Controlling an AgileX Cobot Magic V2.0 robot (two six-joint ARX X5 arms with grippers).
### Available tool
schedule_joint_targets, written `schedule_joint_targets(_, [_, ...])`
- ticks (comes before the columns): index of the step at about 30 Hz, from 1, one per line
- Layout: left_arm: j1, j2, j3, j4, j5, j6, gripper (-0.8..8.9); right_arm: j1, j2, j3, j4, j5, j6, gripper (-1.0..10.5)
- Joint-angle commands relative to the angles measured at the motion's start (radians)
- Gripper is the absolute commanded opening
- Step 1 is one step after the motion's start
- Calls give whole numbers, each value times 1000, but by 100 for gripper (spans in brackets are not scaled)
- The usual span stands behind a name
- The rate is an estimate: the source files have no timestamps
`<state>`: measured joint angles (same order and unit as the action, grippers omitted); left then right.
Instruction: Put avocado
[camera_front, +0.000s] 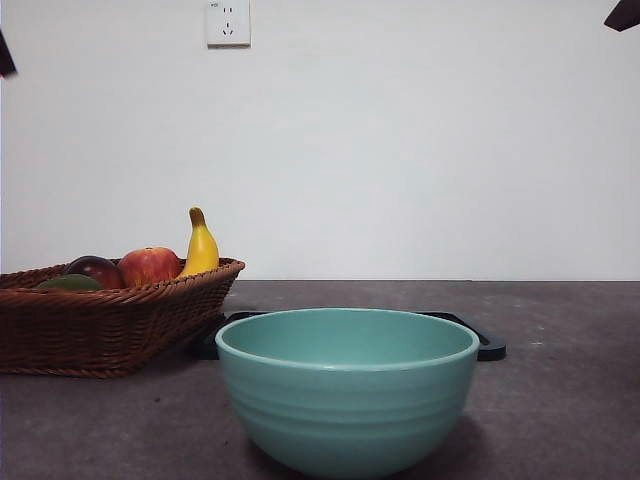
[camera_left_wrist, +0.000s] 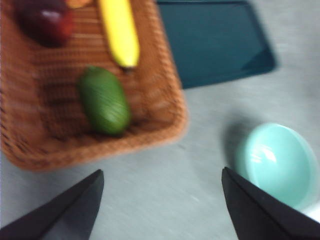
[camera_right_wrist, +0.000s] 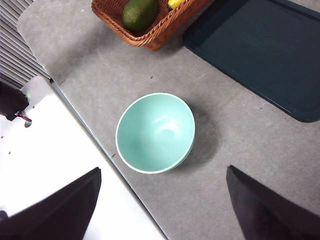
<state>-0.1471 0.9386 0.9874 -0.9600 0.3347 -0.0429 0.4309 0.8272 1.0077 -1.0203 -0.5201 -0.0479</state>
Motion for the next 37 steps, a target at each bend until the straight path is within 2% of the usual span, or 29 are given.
schedule_joint_targets(1, [-24,89,50,39,-58,-2,382,5,8,20,6,1,7,402])
schedule_joint_targets(13, [-111,435,123,130,-260,-2,378,5,8,20,8,1,8,402])
schedule_joint_targets(23, [-141,608,123,217,-295,-3,379,5,8,20,10,1,10,402])
schedule_joint_targets(33, [-153,703,123,251,-314,-3,377,5,8,20,11,1,10,402])
schedule_joint_targets(35, [-155,712,123,251,-313,-4,363,5,8,20,13,1,10,402])
schedule_joint_targets(37, [-157,713,123,249,-314,-4,305,5,8,20,14,1,10,402])
